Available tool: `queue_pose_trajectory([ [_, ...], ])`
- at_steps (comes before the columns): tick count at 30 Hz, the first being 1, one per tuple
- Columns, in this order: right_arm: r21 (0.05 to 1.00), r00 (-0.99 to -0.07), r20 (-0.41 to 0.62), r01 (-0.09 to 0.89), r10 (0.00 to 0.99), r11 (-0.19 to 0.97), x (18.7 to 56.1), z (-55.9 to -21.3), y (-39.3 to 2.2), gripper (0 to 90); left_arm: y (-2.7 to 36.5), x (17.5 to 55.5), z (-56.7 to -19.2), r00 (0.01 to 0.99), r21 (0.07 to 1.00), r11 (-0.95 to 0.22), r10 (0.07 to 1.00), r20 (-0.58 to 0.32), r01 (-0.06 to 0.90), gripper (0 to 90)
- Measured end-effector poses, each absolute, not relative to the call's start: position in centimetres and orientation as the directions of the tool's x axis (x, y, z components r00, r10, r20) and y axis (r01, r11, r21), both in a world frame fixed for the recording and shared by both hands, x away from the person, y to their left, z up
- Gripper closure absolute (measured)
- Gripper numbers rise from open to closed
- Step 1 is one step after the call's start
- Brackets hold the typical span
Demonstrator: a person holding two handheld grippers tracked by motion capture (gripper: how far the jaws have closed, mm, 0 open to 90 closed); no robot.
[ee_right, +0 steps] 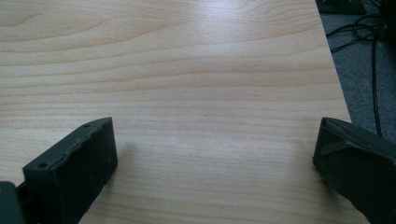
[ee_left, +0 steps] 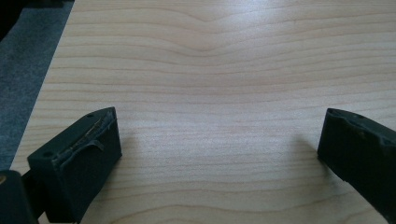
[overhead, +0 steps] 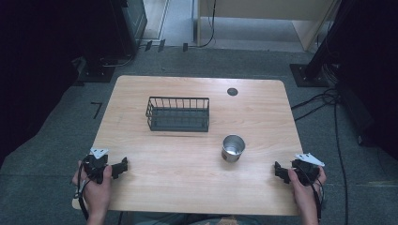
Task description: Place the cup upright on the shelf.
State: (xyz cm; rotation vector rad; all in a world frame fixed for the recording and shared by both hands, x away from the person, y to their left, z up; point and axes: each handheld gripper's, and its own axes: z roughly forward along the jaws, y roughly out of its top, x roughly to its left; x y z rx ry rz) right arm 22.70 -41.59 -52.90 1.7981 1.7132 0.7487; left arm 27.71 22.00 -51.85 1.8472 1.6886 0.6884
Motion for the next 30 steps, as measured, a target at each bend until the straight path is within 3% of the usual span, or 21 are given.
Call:
queue_pose_trajectory([
  [14,0.718,0.064,0.031,0.692,0.997,-0.066,22.6,-52.7,-41.2,0.0,22.0,27.7,-51.8,0.085,0.69,-0.07,0.996,0.012,0.721,0.0],
  [30,0.765,0.037,0.062,0.64,0.997,-0.071,22.5,-50.2,-39.9,0.0,22.0,27.7,-51.8,0.085,0.689,-0.07,0.996,0.013,0.721,0.0],
])
